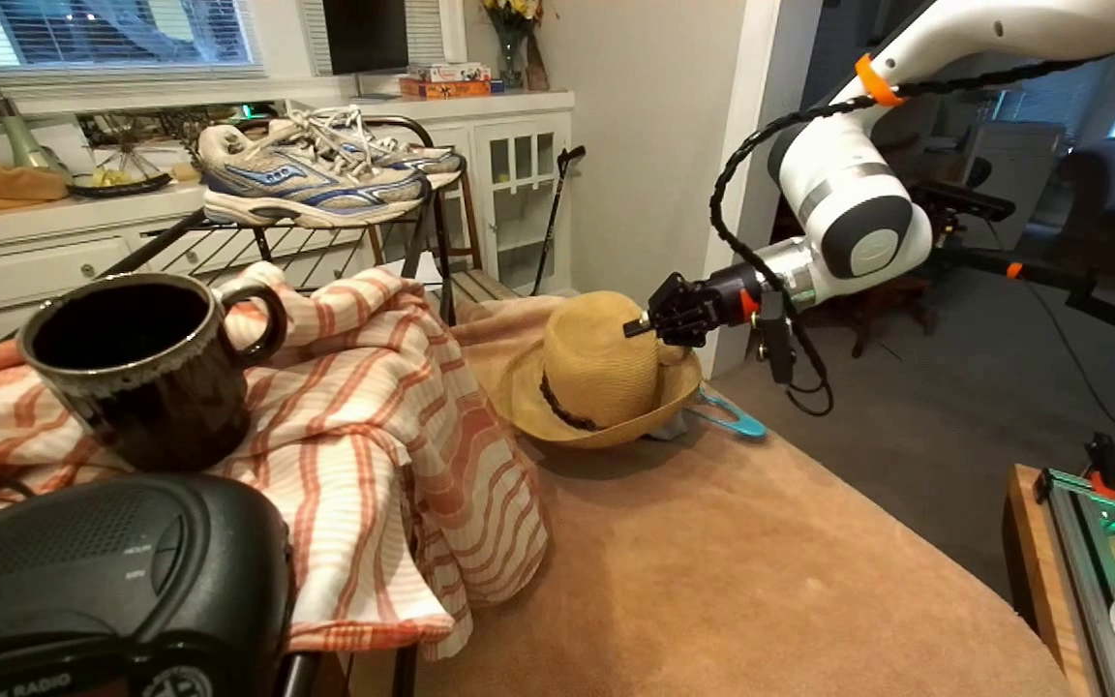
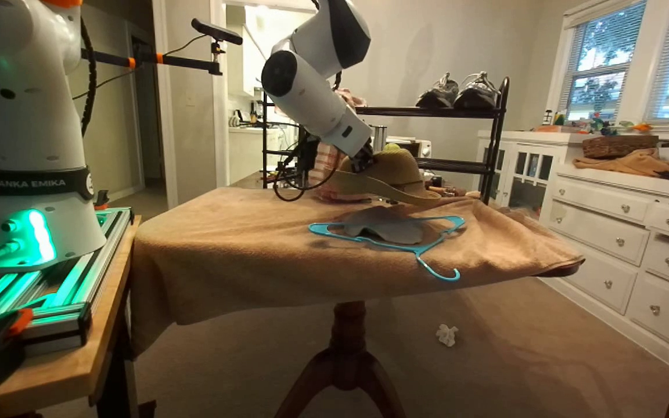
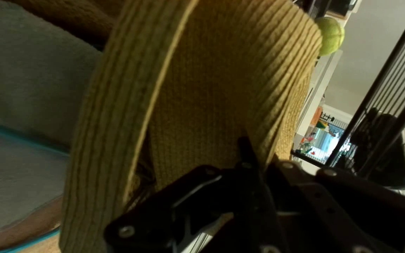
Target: Remove the hat, brown mug and tea towel from the shoe rack and put them on the table
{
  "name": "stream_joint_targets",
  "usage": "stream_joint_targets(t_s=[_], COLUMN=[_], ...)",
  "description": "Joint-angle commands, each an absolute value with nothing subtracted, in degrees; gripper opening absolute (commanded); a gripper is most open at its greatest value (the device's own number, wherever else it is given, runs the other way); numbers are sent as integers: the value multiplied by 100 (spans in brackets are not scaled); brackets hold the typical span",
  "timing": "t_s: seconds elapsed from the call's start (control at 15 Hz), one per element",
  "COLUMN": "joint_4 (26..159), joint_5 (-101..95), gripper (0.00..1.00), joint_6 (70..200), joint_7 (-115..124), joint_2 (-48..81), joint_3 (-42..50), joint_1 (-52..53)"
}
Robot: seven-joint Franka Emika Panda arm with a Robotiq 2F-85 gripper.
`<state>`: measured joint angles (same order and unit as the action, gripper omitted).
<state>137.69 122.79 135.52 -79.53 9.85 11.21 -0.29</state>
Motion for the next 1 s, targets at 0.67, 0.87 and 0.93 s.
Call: stream_joint_targets(t_s=[0.67,0.87,0.93], joint_4=[13750,13947,14019], joint_5=[10336,9645,9481], gripper=[88,100,100], joint_6=[16797,17577,17610], joint_7=[-6450,-5833,-5695], joint_2=[-508,-917,-1045], joint_3=[251,88,47], joint_1=[241,434,465])
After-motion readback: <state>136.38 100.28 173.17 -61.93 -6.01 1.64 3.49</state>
